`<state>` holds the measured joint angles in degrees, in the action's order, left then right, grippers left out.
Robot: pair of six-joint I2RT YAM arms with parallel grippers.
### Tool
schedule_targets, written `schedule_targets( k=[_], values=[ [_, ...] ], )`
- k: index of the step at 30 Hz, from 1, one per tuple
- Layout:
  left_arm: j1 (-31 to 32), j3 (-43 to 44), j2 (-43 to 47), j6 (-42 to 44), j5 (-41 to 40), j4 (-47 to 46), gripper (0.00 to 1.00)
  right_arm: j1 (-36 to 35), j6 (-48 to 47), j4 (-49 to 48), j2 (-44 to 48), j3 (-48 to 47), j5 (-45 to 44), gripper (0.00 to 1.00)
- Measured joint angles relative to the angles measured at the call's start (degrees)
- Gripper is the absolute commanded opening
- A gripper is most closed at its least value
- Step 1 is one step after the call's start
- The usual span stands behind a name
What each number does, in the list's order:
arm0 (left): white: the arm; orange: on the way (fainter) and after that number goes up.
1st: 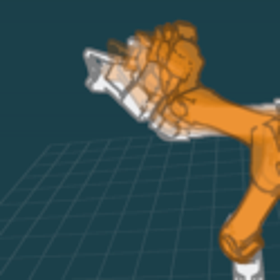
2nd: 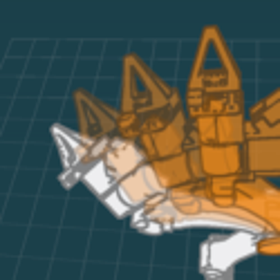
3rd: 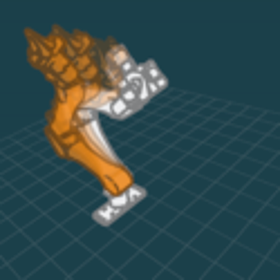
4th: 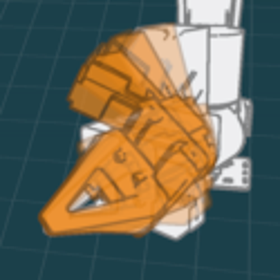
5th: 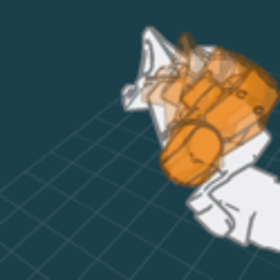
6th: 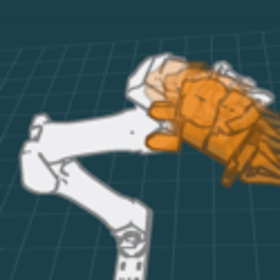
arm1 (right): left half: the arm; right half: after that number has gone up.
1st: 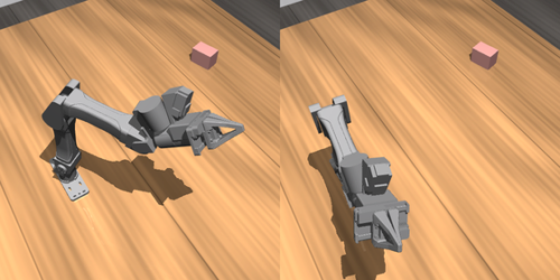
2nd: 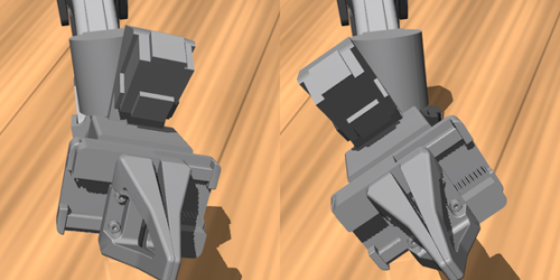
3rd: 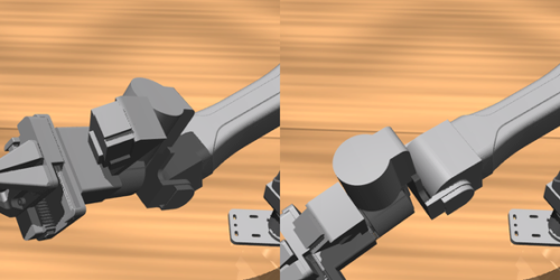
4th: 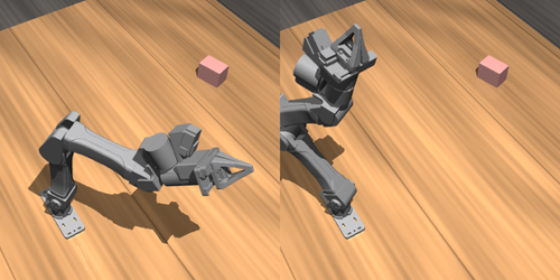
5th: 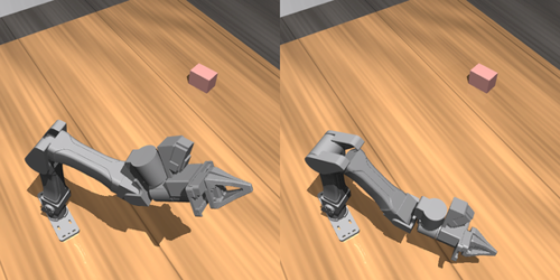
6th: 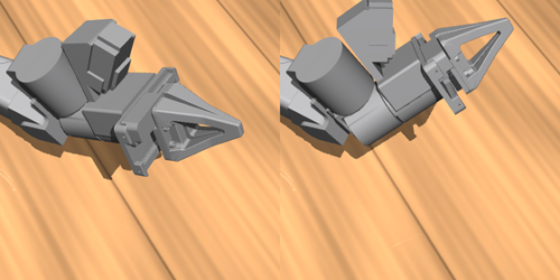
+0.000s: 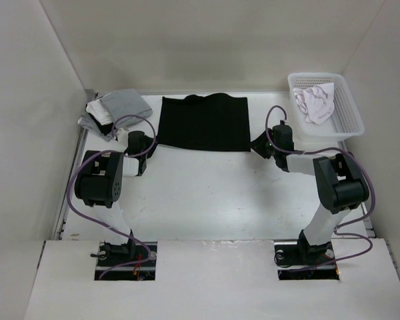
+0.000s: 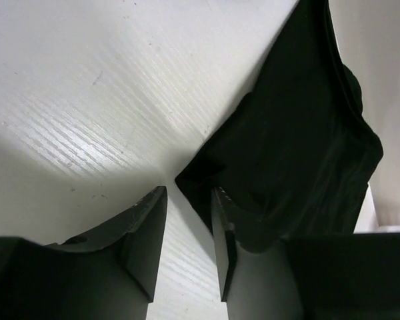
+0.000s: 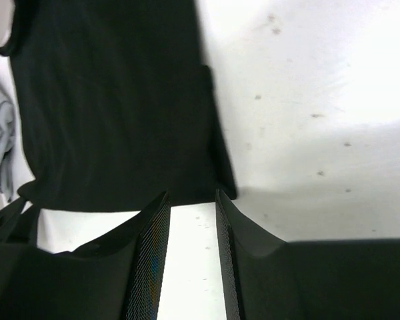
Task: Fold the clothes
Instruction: Fold the tank top
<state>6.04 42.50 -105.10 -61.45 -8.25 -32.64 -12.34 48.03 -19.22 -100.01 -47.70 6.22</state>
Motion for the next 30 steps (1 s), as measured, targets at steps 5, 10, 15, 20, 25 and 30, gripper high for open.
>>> schedule_targets(
  k=[5,10,15,20,25,30],
  values=[
    [-0.96,-0.02,-0.46,-1.29,0.81,-0.04,0.23,0.00,0.44,-0.59,-0.57,2.27,-0.55,0.40],
    [-1.64,-0.04,-0.70,-2.29,1.92,-0.20,0.30,0.00,0.74,-0.68,-0.55,3.37,-1.31,0.44],
    [-1.64,0.04,-1.27,-3.04,2.80,-1.57,0.26,0.00,0.90,-0.96,-0.55,3.41,-1.60,0.45],
    [-1.64,0.68,-2.27,-3.41,3.30,-1.53,0.15,0.00,1.27,-0.76,-0.57,3.39,-1.88,0.38],
    [-1.64,0.92,-2.71,-3.65,3.61,-1.49,0.10,-0.07,1.97,-0.59,-2.03,2.03,-1.95,0.33],
    [-1.64,1.75,-3.61,-4.09,3.96,-1.60,0.05,-0.07,2.97,-0.63,-3.74,0.20,-1.86,0.26]
  ],
)
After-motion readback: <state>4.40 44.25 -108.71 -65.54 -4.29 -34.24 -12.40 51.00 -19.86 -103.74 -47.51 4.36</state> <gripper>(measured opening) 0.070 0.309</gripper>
